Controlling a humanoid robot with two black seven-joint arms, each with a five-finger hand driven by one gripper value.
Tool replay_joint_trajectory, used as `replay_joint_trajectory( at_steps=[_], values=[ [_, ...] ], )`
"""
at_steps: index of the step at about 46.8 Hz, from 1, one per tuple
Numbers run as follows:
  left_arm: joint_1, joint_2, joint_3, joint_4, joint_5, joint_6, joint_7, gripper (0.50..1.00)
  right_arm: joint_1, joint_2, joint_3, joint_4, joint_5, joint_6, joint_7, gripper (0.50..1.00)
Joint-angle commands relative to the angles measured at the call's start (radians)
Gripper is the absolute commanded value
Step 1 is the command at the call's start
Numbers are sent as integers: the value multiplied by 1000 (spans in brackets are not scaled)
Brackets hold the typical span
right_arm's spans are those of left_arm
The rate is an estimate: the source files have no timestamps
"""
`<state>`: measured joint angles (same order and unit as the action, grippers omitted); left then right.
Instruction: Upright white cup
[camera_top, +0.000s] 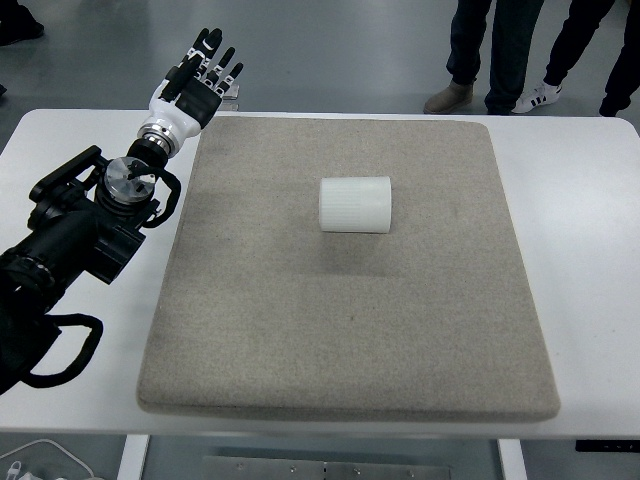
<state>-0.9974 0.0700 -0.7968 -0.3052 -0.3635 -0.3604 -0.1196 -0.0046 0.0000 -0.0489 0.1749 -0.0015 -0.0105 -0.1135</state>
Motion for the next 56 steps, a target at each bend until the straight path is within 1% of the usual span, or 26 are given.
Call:
replay_joint_trajectory(
  at_steps=[1,16,22,29,34,42,50,56],
  values=[
    [0,-1,-1,0,0,0,0,994,0,0,1,0,0,0,0,930],
    [-3,1,5,9,-2,-3,0,994,0,0,1,0,0,1,0,930],
    [-7,14,5,11,-2,-5,0,994,0,0,1,0,0,1,0,930],
    [-9,17,5,8,2,-28,0,994,0,0,1,0,0,0,0,930],
    [-17,37,16,6,26,-55,2,994,0,0,1,0,0,0,0,930],
    [-55,40,68,-6,133,-54,3,994,0,0,0,0,0,1,0,930],
    [-81,39,76,-37,274,-52,0,994,0,0,1,0,0,0,0,930],
    [-104,39,77,-60,426,-51,0,992,0,0,0,0,0,0,0,930]
  ],
)
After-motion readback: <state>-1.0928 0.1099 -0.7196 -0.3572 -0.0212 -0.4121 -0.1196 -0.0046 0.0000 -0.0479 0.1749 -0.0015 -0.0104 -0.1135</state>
